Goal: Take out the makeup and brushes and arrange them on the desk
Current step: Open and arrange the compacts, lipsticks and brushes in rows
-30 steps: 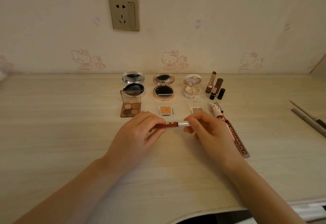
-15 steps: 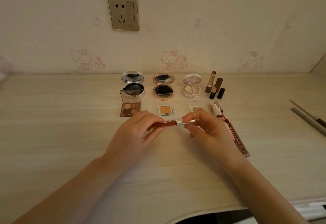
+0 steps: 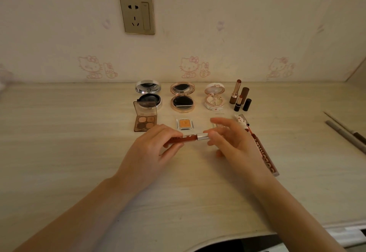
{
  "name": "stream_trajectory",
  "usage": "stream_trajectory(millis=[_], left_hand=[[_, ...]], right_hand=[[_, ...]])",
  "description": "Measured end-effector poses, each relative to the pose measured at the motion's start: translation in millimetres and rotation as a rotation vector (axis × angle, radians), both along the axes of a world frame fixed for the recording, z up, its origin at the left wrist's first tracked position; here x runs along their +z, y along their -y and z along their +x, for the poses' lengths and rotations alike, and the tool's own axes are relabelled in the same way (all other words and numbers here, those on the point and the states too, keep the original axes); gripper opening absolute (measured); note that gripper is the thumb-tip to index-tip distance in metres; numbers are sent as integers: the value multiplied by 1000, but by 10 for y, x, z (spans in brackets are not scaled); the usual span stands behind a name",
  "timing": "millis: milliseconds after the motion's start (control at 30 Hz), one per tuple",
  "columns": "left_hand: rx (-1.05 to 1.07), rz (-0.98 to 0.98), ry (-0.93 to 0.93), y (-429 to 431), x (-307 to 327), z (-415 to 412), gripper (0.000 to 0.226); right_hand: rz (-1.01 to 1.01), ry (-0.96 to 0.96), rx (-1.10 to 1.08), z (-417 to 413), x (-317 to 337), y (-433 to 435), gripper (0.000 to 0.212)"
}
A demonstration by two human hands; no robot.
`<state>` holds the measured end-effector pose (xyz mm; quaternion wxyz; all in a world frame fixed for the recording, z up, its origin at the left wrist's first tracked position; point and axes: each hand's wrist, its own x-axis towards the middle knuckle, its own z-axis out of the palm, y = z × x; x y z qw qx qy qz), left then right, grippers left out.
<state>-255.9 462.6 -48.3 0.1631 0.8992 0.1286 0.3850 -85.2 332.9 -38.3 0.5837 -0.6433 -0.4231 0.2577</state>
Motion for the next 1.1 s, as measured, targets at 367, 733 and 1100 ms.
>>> stream_trajectory(millis=[367,733,1100], left_hand=[[14,-56,-13,-5,-12,-8,24],[-52,-119,-43,150,67,46,34],[-180,-70,-179,399,167,311,31]], right_hand=[[16,-32,-1,15,4,1,27],[-18,-28,-121,212,294,215,29],[-47,-93,-201,648,519,408,21]])
